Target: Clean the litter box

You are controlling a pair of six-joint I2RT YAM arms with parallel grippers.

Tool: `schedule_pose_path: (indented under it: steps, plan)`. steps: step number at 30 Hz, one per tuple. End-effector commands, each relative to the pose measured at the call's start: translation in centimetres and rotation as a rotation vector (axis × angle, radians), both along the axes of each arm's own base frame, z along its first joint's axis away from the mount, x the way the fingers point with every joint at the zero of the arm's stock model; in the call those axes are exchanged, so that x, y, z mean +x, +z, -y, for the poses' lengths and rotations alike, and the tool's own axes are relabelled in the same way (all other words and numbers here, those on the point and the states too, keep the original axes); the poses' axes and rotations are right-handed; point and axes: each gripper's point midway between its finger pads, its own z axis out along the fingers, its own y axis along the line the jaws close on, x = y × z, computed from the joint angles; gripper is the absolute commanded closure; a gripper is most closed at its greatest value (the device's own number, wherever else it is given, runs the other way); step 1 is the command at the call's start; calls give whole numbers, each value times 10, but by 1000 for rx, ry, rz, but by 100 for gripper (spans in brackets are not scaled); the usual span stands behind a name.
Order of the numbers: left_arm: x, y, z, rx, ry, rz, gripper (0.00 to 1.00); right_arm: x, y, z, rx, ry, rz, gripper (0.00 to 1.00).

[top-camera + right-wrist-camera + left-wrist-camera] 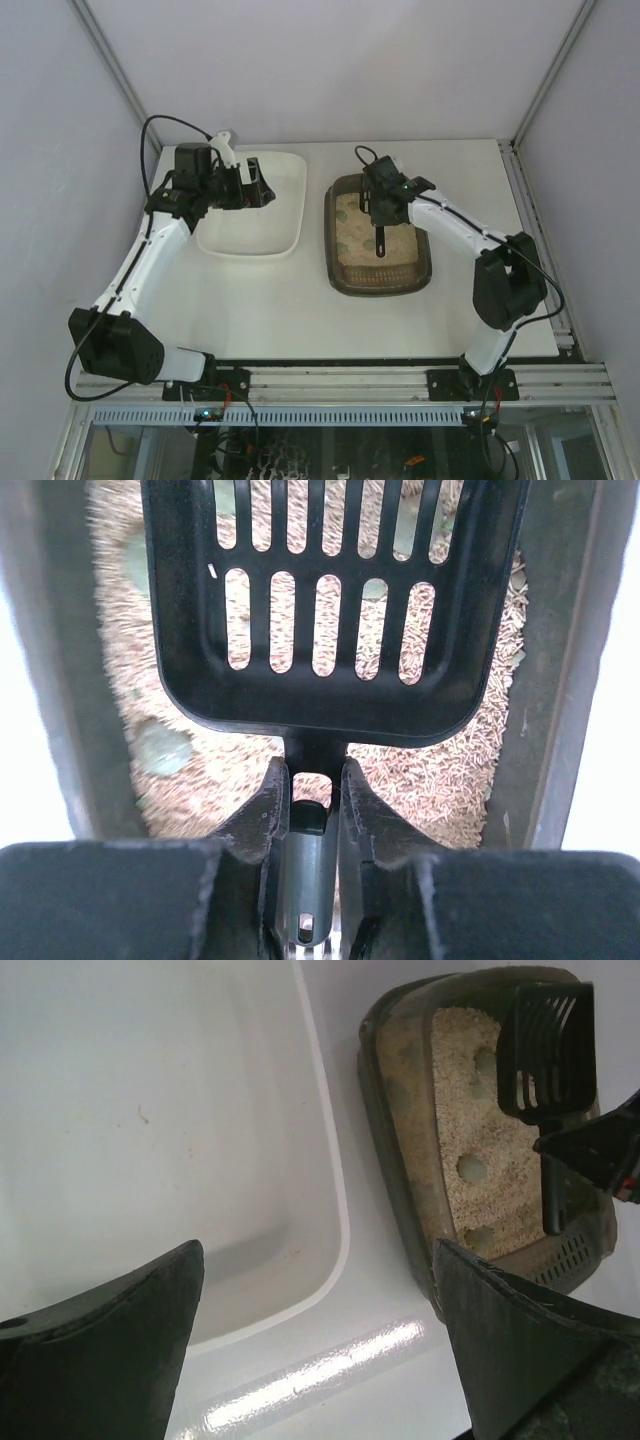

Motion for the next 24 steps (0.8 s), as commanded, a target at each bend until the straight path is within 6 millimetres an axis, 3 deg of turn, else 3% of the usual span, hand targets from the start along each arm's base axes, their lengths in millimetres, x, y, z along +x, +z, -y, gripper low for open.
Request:
schedule_pose_path:
  steps: [1,6,9,15,19,24]
  plan:
    - [0,51,21,24,-215,98,0,-5,58,-19,120,82,82,100]
    - [5,71,45,-14,-352,89,0,-29,62,-34,163,149,19,100]
    - [4,68,76,-35,-464,56,0,-47,69,-47,180,200,29,100]
    - [-2,33,128,46,-667,-21,0,-72,80,-72,259,292,34,100]
    - [11,6,137,73,-668,-71,0,-80,83,-77,254,312,39,100]
    - [15,-12,144,56,-676,-121,0,-85,86,-86,264,348,48,100]
